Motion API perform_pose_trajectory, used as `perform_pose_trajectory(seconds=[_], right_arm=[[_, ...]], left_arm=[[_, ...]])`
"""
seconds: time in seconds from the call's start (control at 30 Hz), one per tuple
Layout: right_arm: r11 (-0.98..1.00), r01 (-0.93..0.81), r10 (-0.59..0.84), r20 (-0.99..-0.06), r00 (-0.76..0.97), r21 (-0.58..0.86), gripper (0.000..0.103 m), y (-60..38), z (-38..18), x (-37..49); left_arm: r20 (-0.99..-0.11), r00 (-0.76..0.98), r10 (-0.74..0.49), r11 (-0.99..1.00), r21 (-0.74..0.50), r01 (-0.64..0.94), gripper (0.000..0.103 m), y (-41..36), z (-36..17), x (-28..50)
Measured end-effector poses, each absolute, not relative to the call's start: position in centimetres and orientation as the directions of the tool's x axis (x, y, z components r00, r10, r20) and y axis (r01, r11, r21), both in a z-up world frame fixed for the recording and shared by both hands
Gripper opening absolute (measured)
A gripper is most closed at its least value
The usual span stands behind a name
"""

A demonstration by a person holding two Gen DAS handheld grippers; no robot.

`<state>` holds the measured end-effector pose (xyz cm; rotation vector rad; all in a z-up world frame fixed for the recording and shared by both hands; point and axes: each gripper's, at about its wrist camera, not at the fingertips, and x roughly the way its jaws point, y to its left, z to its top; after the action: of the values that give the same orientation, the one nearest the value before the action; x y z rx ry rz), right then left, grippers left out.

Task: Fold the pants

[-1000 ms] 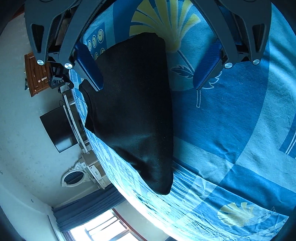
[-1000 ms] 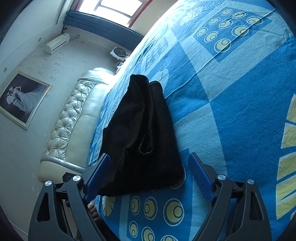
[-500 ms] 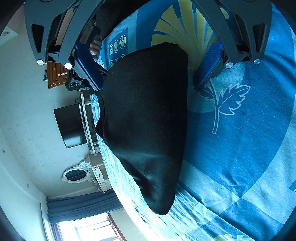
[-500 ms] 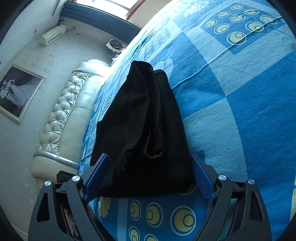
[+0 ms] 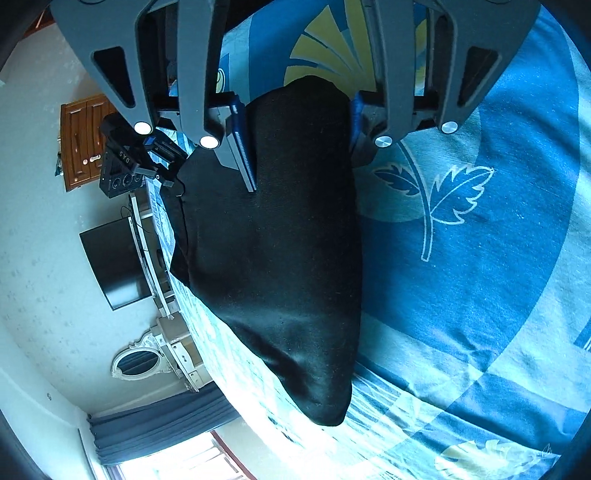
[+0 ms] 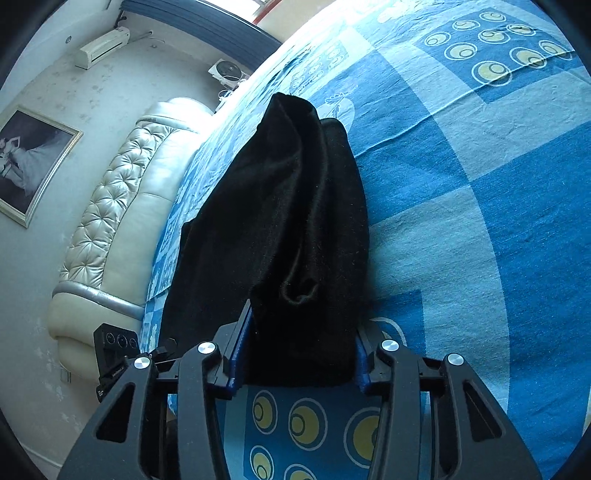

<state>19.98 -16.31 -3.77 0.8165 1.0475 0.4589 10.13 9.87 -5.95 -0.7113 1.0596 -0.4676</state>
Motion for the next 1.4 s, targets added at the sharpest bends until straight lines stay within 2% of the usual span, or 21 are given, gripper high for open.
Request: perform_pose_trajectory(seconds=[0.13, 0.47, 0.73, 1.4], right_arm=[[0.621, 0.029, 0.692, -0.566, 0.449, 0.783, 0.038, -16.6, -3.0, 19.3], [0.609, 0.041, 0.703, -0.563, 0.435, 0.792, 0.038, -17.6, -3.3, 17.0], [0.6, 0.056, 0.709, -0.563, 0.425, 0.798, 0.038, -18.1, -3.8, 14.5], [0.577, 0.077, 0.718, -0.549, 0.427, 0.813, 0.038, -18.1, -4.8, 14.5]], left_arm=[[-0.63, 0.437, -0.642, 0.708, -0.706, 0.023, 0.035, 9.4, -5.3, 9.7], [-0.664, 0.432, -0.611, 0.751, -0.658, 0.05, 0.035, 8.1, -4.2, 7.9], [-0.665, 0.423, -0.615, 0.753, -0.654, 0.067, 0.035, 8.4, -4.3, 6.7], [-0.66, 0.416, -0.625, 0.746, -0.663, 0.07, 0.036, 8.6, -4.3, 7.1]])
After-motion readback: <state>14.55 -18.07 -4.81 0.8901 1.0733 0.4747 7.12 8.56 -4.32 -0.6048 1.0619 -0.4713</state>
